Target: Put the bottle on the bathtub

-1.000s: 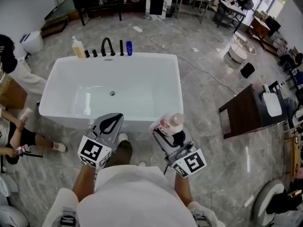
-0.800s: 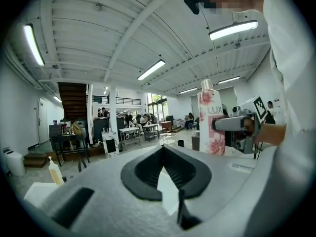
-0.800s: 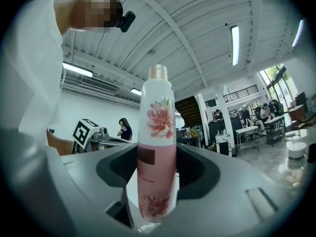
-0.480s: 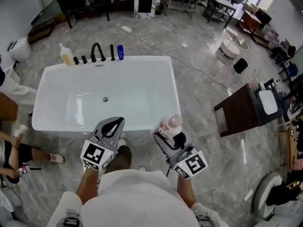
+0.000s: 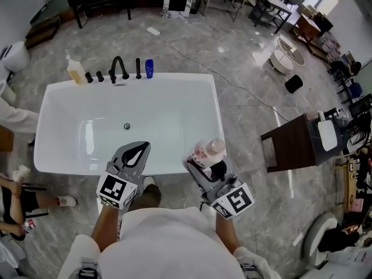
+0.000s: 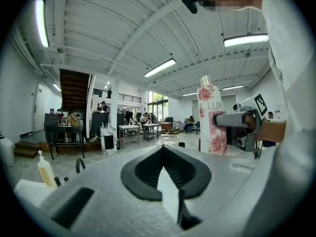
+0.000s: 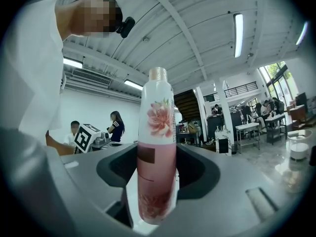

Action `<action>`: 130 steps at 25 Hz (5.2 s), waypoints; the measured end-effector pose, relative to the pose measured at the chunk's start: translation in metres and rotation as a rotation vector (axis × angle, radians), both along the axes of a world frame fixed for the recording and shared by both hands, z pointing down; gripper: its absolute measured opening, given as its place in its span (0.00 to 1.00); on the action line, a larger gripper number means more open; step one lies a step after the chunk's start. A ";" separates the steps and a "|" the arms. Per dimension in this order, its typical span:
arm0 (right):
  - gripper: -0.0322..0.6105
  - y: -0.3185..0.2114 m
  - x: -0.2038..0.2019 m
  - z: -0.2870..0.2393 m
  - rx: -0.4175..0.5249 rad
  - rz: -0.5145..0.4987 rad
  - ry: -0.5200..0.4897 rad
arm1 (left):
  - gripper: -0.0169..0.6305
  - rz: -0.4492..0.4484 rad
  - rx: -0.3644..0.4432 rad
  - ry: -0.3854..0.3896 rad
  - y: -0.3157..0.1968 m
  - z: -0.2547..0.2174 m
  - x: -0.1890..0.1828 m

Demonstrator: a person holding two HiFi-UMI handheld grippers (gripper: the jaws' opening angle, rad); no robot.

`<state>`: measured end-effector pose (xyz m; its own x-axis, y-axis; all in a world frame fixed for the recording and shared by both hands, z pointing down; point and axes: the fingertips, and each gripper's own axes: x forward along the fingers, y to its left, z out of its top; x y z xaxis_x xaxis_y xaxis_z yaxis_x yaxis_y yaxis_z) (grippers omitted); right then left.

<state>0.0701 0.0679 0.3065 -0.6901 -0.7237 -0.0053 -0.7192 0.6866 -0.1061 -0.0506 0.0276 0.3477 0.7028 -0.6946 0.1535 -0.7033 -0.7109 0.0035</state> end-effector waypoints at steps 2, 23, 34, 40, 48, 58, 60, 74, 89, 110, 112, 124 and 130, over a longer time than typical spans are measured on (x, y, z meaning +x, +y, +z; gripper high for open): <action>0.43 -0.016 -0.008 -0.001 -0.003 0.003 0.002 | 0.04 0.008 0.007 -0.001 -0.019 -0.002 -0.005; 0.43 -0.122 -0.068 0.003 -0.025 0.019 0.031 | 0.04 0.032 -0.018 0.047 -0.124 0.009 -0.058; 0.43 -0.159 -0.032 0.012 -0.024 -0.018 0.036 | 0.04 -0.006 -0.039 0.027 -0.146 0.020 -0.023; 0.43 -0.194 -0.011 0.024 -0.028 -0.042 0.065 | 0.04 -0.021 -0.071 0.012 -0.165 0.036 -0.002; 0.43 -0.255 0.002 0.052 -0.033 -0.051 0.066 | 0.04 -0.026 -0.096 0.017 -0.210 0.069 0.016; 0.43 -0.333 -0.006 0.116 -0.044 -0.079 0.095 | 0.04 -0.065 -0.170 0.043 -0.240 0.145 0.015; 0.43 -0.352 -0.011 0.132 -0.038 -0.083 0.105 | 0.04 -0.076 -0.194 0.053 -0.244 0.164 0.011; 0.43 -0.498 -0.034 0.283 -0.003 -0.064 0.132 | 0.04 -0.104 -0.341 0.054 -0.265 0.286 0.003; 0.43 -0.652 -0.048 0.416 0.018 0.103 0.140 | 0.04 -0.138 -0.456 0.044 -0.253 0.369 -0.019; 0.43 -0.712 -0.056 0.516 -0.004 0.233 0.128 | 0.04 -0.225 -0.485 0.046 -0.240 0.393 -0.052; 0.44 -0.713 -0.056 0.517 -0.016 0.229 0.134 | 0.04 -0.211 -0.478 0.045 -0.242 0.390 -0.045; 0.45 -0.665 -0.026 0.519 -0.079 0.216 0.128 | 0.04 -0.176 -0.454 0.040 -0.248 0.371 -0.026; 0.43 -0.612 -0.021 0.485 -0.083 0.155 0.126 | 0.04 -0.169 -0.379 0.055 -0.268 0.333 -0.019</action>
